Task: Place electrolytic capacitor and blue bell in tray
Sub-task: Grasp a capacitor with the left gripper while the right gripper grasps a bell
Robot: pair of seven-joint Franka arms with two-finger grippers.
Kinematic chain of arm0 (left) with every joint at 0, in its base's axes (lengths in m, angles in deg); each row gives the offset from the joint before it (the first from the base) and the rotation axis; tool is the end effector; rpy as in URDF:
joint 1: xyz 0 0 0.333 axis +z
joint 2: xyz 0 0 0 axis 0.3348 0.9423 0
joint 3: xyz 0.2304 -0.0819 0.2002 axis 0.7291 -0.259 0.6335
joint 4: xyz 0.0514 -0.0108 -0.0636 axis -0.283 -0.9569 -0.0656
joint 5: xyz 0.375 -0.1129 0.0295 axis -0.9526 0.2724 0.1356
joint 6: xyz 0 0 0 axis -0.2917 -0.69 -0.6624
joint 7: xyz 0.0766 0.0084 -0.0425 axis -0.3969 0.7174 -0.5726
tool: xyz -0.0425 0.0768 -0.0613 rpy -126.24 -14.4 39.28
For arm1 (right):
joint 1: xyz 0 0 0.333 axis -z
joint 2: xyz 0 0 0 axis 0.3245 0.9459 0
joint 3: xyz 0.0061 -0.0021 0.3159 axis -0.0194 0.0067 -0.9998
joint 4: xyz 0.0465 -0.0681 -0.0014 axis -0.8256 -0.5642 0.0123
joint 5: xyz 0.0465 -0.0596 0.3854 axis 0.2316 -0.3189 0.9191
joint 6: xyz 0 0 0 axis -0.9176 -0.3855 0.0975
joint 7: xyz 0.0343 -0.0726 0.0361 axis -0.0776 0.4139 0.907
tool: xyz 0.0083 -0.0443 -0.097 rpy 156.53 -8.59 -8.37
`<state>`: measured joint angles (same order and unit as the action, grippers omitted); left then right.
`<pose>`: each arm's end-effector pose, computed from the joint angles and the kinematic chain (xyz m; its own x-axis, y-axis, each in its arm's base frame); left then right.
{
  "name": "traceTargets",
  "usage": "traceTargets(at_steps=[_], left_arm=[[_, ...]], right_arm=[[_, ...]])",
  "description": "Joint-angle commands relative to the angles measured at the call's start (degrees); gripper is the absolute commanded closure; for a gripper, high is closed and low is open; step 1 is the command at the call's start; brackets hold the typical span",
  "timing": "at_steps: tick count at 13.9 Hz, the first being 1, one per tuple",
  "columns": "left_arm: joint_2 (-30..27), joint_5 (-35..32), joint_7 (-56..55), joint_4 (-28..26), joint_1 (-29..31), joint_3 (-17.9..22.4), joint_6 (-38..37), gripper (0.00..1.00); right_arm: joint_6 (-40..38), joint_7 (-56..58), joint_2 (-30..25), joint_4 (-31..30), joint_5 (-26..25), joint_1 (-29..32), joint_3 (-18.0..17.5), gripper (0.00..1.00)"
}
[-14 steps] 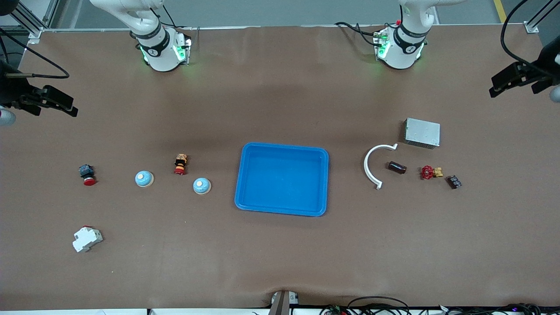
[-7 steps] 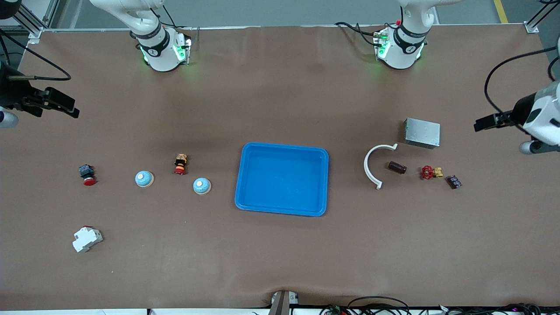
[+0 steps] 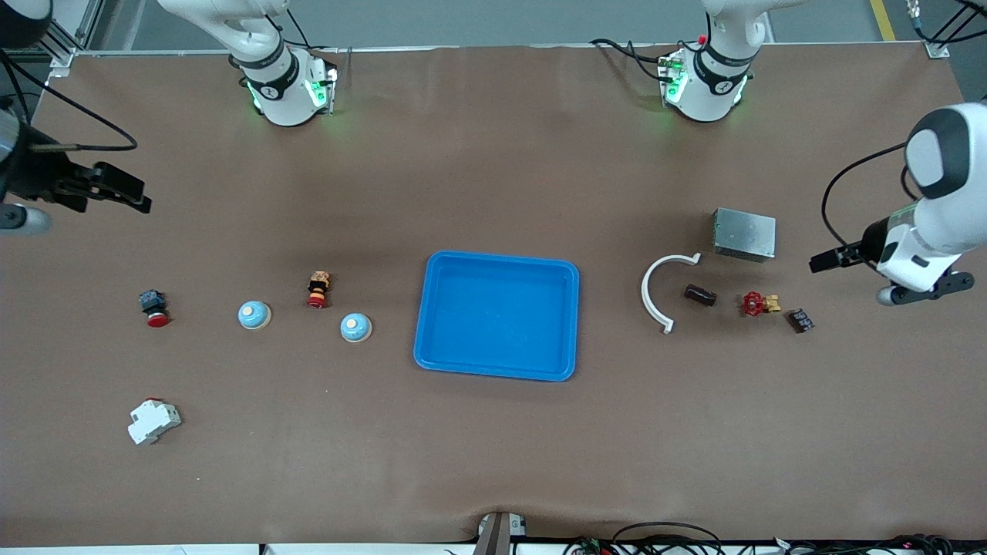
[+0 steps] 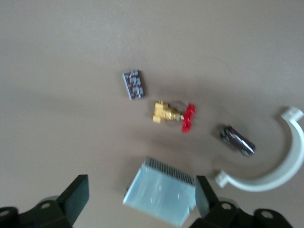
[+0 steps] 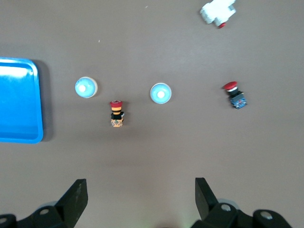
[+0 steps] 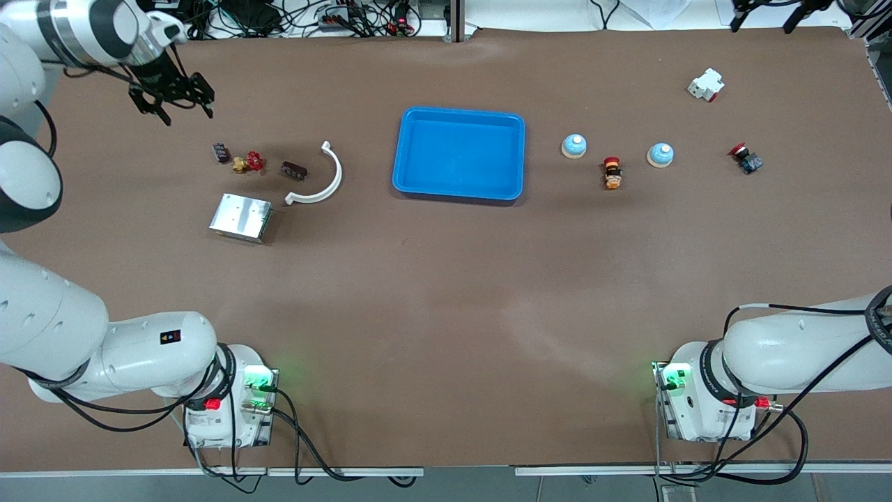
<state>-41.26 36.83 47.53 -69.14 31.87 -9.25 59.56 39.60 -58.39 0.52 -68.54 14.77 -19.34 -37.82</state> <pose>0.5636 0.0805 0.3583 0.9673 0.2323 -0.1019 0.2317 -0.9726 -0.0174 0.5550 0.0187 0.5966 0.9942 -0.0158 -0.1065 -0.0196 -0.9992 -0.0349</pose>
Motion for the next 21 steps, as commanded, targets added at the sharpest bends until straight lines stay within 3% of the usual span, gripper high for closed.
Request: traceTargets(at_steps=[1,4,7,12,16,21], left_arm=[[5.0,-0.8,-0.8,-2.0,1.7,-0.2,9.3,0.06],[11.1,-0.8,-0.8,-1.8,2.6,-0.2,16.7,0.13],[16.5,-0.8,-0.7,-1.2,3.2,0.1,23.6,0.25],[18.6,-0.8,-0.7,-0.4,3.7,0.1,25.6,0.47],[20.0,-0.8,-0.7,1.0,4.2,0.0,25.6,0.63],[20.6,-0.7,-0.9,1.2,4.2,0.0,25.6,0.67]], right_arm=[[0.4,-0.9,5.2,2.2,-0.2,-5.2,0.0,0.0],[3.6,-3.2,11.3,3.7,-0.2,-10.1,0.1,0.0],[5.4,-7.6,13.1,3.6,2.5,-13.3,0.0,0.0],[12.2,-23.9,15.5,1.2,1.4,-23.1,0.2,0.0],[17.8,-23.4,15.8,-2.9,0.9,-23.5,0.1,0.0],[28.7,-14.3,16.0,-10.5,-0.7,-22.5,0.2,0.0]])
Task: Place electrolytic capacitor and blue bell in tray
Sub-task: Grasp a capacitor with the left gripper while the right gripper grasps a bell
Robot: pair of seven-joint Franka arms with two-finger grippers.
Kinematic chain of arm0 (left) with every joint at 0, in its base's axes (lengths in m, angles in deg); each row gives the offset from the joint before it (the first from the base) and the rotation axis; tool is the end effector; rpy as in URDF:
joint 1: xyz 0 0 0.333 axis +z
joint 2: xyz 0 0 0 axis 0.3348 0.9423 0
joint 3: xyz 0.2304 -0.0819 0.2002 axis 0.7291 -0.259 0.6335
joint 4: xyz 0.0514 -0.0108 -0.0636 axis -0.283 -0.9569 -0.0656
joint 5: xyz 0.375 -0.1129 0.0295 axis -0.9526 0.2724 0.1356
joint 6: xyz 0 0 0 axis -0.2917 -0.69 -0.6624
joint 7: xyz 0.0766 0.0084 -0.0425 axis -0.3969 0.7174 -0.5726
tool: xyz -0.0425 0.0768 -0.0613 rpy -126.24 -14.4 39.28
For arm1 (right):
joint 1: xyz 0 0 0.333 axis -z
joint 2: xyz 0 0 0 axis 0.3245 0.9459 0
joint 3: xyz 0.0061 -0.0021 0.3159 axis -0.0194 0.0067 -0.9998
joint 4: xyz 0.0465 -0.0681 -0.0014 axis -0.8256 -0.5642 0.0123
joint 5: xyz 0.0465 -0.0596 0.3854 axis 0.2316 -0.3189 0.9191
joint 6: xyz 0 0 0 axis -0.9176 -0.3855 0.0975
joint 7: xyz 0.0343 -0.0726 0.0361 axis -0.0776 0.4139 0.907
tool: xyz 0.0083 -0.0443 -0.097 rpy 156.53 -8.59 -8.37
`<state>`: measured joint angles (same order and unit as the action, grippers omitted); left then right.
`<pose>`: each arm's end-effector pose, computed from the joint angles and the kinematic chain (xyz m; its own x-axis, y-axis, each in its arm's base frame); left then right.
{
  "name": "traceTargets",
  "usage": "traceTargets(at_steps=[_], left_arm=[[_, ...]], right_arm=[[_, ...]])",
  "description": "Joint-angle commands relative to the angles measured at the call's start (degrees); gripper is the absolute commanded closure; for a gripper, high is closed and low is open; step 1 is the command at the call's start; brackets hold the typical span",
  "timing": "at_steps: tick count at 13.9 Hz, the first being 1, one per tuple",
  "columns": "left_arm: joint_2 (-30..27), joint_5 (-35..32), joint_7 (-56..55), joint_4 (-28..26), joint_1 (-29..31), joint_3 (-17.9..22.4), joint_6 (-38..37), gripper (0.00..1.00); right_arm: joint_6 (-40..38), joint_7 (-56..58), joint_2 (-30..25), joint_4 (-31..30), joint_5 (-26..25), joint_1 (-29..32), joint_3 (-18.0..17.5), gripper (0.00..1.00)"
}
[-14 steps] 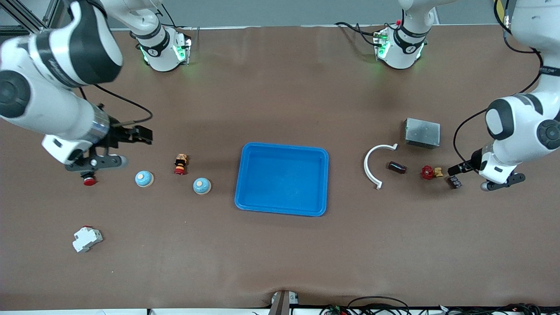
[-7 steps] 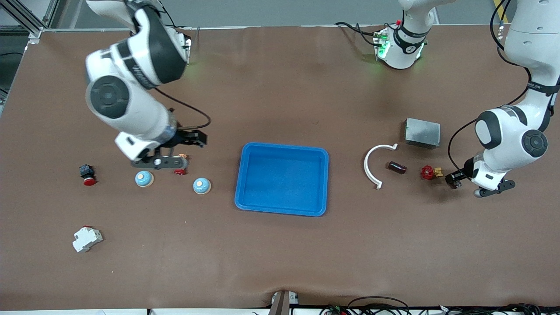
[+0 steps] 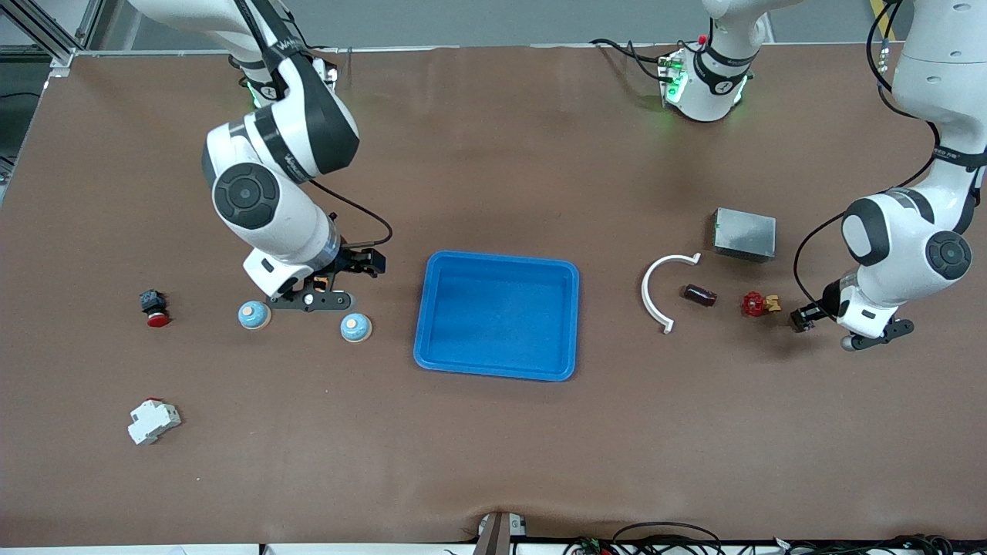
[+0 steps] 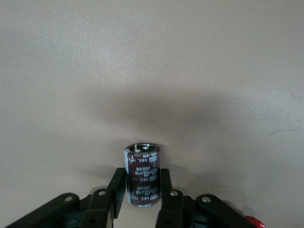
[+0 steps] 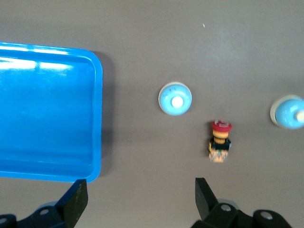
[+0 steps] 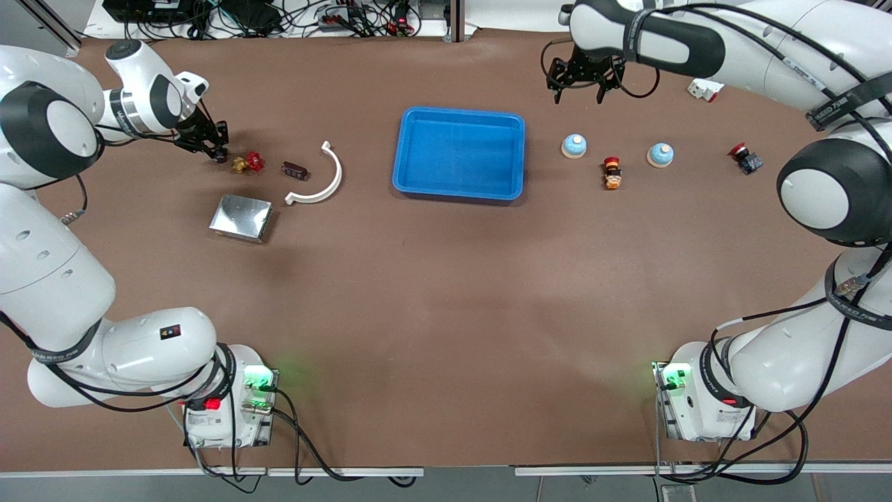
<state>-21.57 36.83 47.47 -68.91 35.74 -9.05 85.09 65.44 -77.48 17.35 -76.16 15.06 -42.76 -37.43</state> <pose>0.5877 0.1252 0.1944 0.9526 0.3044 0.0013 0.3042 -0.9523 0.0227 0.5789 0.2666 0.3923 0.9953 0.0321 -0.0914 0.0313 -0.9995 -0.0103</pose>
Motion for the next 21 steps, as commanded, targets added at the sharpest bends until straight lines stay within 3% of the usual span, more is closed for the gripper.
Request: traceTargets(at_steps=[1,3,6,10,15,18,21], left_arm=[[0.9,-0.7,-0.8,1.0,0.3,-0.2,0.1,0.76],[0.6,-0.7,-0.8,0.9,0.4,-0.2,-0.1,1.0],[-2.2,-0.7,-0.6,0.7,0.6,-0.5,-2.4,1.0],[-7.9,-0.6,-3.2,0.9,0.0,-2.0,-10.9,1.0],[-11.6,-0.5,-22.2,1.1,0.0,-11.9,-17.3,1.0],[-10.8,-0.5,-40.2,1.9,-0.2,-19.6,-17.2,1.0],[-9.1,-0.2,-54.0,5.0,-2.6,-24.7,-17.0,1.0]], right_arm=[[3.2,6.9,-0.6,-3.1,-0.9,1.4,-0.2,0.0],[5.1,7.7,0.7,-3.1,-0.8,1.8,-0.2,0.0],[11.1,9.2,1.8,-5.2,-0.9,1.8,-0.2,0.0],[21.7,23.4,3.7,-9.4,-0.9,3.4,-0.2,0.0],[21.8,44.2,7.1,-8.7,-0.9,5.5,-0.2,0.0],[21.4,48.1,9.0,-8.5,-0.9,4.7,-0.2,0.0],[21.3,50.4,10.0,-8.5,-0.9,4.0,-0.2,0.0]])
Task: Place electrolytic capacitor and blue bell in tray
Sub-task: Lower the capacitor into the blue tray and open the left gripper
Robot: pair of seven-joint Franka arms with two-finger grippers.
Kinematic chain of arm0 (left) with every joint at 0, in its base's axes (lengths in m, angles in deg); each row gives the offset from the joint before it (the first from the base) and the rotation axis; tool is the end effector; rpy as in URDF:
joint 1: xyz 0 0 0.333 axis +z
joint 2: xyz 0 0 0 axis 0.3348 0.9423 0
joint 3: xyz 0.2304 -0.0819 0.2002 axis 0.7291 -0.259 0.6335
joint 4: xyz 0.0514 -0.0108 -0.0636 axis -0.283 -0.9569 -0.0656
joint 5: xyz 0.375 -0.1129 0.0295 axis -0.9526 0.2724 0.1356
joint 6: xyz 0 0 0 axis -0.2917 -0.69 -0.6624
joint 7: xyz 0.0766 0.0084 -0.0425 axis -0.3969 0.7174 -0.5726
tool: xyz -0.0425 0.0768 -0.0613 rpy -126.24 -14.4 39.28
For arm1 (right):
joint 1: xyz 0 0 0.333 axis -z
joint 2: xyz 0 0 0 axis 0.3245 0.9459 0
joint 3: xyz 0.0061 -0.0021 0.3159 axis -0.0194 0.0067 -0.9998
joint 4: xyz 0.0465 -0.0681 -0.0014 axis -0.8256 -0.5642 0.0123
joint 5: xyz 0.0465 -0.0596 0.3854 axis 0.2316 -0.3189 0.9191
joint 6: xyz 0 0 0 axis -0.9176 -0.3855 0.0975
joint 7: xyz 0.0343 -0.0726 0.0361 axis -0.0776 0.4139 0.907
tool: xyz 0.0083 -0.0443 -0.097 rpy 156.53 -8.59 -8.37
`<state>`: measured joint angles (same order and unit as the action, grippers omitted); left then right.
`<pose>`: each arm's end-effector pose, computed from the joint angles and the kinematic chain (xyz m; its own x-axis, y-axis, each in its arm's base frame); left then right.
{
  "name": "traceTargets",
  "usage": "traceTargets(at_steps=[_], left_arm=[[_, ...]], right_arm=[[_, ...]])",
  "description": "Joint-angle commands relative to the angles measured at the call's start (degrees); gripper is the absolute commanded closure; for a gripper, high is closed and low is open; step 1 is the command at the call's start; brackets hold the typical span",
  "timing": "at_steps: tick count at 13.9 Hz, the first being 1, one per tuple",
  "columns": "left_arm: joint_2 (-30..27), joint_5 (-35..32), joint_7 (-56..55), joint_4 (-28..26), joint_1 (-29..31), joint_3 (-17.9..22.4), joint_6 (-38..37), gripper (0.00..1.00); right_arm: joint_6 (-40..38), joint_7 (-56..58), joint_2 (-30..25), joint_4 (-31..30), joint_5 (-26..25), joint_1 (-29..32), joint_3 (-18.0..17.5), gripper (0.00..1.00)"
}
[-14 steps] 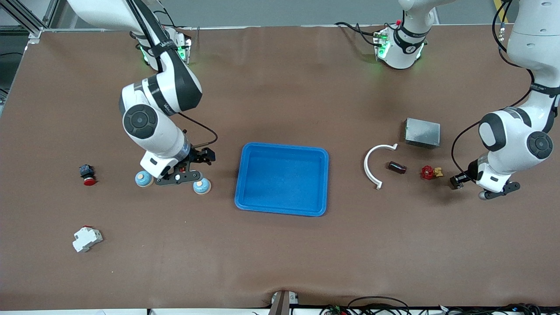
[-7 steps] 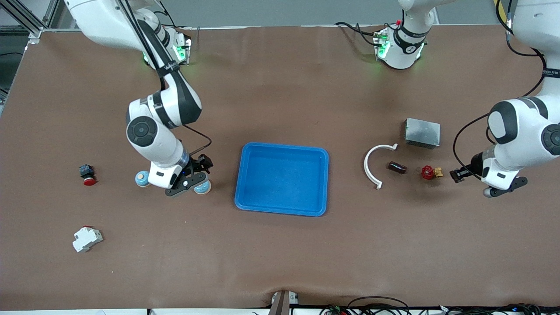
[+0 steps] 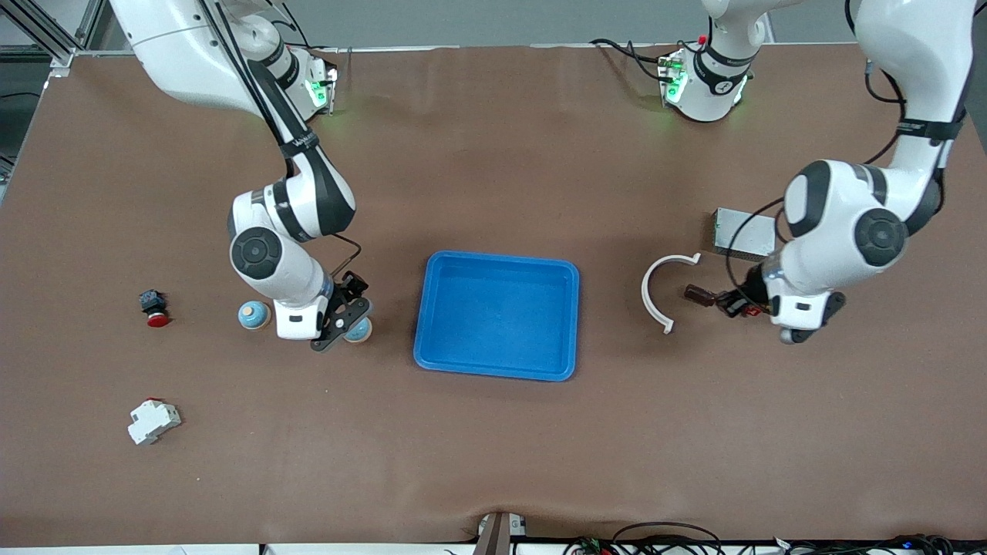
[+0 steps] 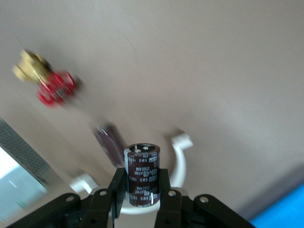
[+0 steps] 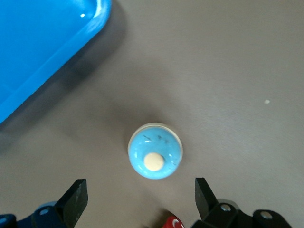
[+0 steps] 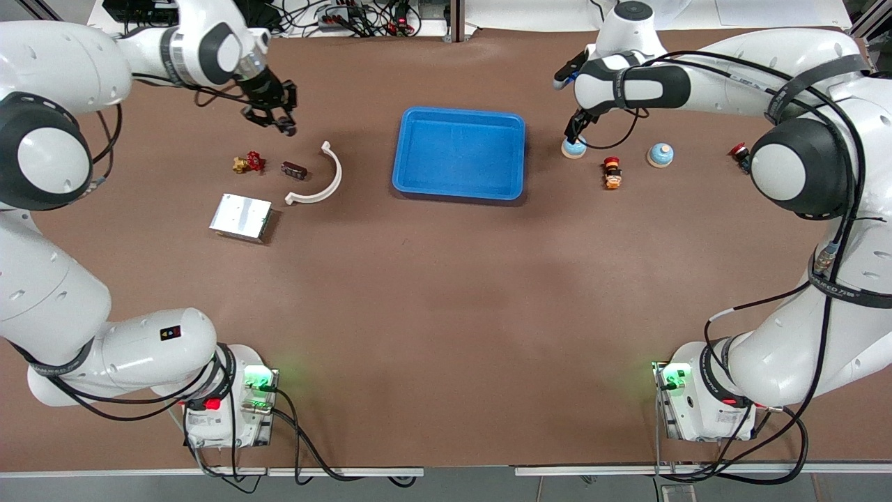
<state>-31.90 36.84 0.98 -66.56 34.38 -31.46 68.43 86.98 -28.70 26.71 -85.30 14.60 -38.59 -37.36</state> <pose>0.5895 -0.1119 0.3136 0.7484 0.6522 -0.1207 0.6608 -0.7488 0.0509 0.5945 0.2200 0.2487 0.6955 0.7185 -0.0111 0.7176 -0.6953 -0.0400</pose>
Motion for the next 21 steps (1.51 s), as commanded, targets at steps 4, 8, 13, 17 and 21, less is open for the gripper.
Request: traceTargets(at_steps=[4,8,13,17,21], left_arm=[[8.3,-0.9,-29.0,11.7,-14.1,-1.9,-0.2,1.0],[18.8,-8.9,-48.6,21.5,-23.6,-1.6,0.0,1.0],[26.6,-15.1,-57.3,26.1,-30.1,0.4,0.1,1.0],[27.4,-15.6,-57.3,25.5,-31.0,0.6,0.0,0.92],[27.5,-15.8,-57.3,25.3,-31.0,1.5,-0.3,0.2]], right_arm=[[0.0,3.5,3.1,1.6,-0.4,0.1,-0.3,0.0],[-0.1,8.1,5.1,3.5,0.2,0.9,-0.3,0.0],[1.1,8.8,6.2,3.9,0.2,0.0,-0.5,0.0],[1.6,10.8,6.4,3.7,0.3,0.0,-0.5,0.0],[5.3,17.1,8.2,3.5,0.3,1.3,-0.5,0.0]])
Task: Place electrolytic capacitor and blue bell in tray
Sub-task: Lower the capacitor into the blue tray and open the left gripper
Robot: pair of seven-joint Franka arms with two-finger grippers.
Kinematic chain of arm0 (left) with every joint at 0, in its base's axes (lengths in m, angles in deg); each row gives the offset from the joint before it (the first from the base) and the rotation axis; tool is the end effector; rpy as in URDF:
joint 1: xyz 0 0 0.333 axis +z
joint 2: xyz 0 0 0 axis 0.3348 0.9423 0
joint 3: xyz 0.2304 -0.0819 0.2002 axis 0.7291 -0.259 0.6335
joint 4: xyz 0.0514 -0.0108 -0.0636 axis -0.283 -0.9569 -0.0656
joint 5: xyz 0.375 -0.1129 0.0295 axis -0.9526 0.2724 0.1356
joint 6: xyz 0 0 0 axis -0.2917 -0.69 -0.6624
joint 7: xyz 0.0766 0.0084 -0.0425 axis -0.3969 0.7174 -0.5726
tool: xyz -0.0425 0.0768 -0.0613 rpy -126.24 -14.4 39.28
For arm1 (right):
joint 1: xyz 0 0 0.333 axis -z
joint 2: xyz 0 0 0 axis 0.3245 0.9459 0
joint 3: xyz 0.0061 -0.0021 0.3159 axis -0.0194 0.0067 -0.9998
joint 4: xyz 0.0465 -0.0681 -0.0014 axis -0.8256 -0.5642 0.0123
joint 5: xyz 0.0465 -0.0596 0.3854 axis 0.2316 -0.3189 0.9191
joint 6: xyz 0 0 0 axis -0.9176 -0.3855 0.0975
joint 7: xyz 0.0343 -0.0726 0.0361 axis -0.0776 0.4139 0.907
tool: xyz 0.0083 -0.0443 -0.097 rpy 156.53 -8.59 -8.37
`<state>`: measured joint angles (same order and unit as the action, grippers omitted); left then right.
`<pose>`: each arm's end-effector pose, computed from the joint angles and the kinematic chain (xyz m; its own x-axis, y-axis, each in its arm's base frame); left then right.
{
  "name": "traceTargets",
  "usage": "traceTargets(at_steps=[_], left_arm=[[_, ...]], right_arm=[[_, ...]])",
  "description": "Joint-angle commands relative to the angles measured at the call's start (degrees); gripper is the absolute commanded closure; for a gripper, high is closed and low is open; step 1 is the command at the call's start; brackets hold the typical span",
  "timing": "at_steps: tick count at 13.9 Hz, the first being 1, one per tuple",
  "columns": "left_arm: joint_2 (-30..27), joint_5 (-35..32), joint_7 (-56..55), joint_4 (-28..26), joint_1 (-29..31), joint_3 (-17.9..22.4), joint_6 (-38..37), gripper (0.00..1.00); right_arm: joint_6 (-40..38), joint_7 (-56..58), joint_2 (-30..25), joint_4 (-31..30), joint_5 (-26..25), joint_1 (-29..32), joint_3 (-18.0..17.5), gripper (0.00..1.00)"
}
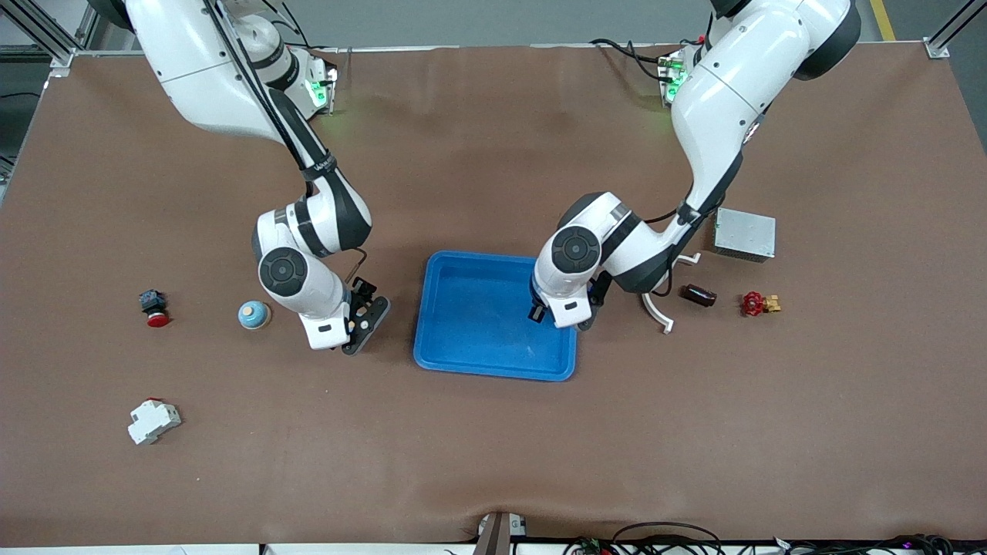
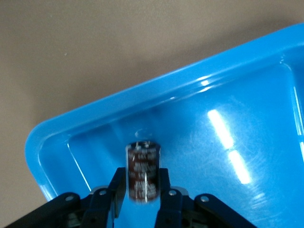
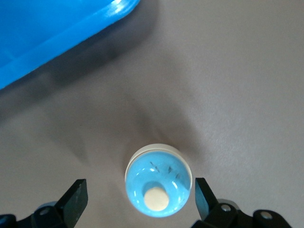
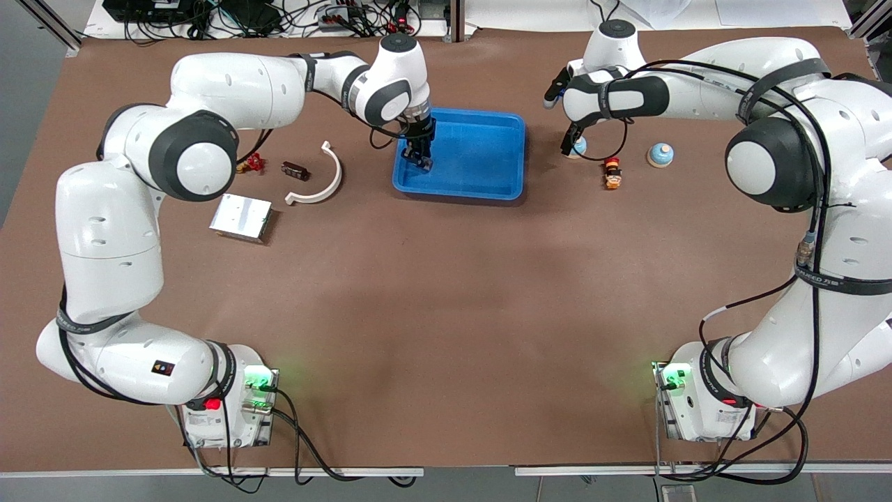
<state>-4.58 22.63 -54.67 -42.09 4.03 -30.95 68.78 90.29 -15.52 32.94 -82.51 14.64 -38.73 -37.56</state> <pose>0.5565 -0.4223 0.2034 0.4392 0.8921 -0.1062 0.8934 -0.4461 -0.0534 0.6037 0.2270 0.2038 0.5111 0.8595 -0.0023 0.8586 -0.5107 -0.0444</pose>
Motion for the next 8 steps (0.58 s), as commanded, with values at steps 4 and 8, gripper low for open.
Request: traceTargets(at_steps=[4,8], left_arm=[[-1.2,-1.6,-1.1,1.2,-1.4,2.1,-0.9,0.0],[-6.0,-3.4,-0.6,1.9,1.5,2.1,-3.2,0.0]], right_arm=[[3.5,4.1,2.6,0.7,0.3,0.9,-0.3,0.0],[4.2,4.1,3.0,0.4,0.3,1.0,-0.3,0.0]])
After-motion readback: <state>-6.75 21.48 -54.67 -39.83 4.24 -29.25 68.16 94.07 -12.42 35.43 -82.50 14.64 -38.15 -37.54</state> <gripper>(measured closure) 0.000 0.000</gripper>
